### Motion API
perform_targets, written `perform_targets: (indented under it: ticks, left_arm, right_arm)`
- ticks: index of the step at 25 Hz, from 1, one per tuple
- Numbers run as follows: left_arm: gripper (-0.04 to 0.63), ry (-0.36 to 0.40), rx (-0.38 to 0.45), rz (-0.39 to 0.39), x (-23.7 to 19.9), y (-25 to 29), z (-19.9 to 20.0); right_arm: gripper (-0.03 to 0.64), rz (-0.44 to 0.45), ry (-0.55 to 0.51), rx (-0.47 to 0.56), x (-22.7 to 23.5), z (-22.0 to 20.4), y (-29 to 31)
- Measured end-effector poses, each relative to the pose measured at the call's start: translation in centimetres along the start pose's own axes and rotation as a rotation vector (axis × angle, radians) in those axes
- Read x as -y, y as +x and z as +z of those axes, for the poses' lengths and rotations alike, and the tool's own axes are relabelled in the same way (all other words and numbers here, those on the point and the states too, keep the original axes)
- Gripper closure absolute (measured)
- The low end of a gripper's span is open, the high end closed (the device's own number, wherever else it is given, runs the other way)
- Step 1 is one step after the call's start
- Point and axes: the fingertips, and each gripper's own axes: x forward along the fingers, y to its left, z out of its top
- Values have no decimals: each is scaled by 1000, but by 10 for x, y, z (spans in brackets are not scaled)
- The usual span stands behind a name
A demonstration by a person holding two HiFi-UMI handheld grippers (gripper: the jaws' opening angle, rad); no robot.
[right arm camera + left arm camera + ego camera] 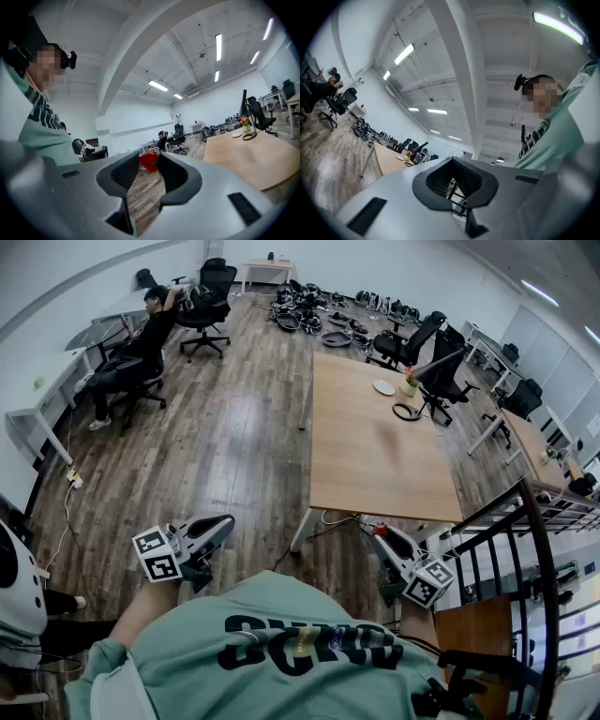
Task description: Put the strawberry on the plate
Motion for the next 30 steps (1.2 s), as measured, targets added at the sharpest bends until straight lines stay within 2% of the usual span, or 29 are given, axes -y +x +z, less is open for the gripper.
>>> perform_targets:
  ticks: [18,30]
  left_arm:
    - [604,14,-21,-6,23,32,-13]
    - [603,-9,-57,-37,72,86,-51]
  right_arm:
    - [468,37,-17,33,17,7,-24]
    - [468,14,21,56,41,6,-108]
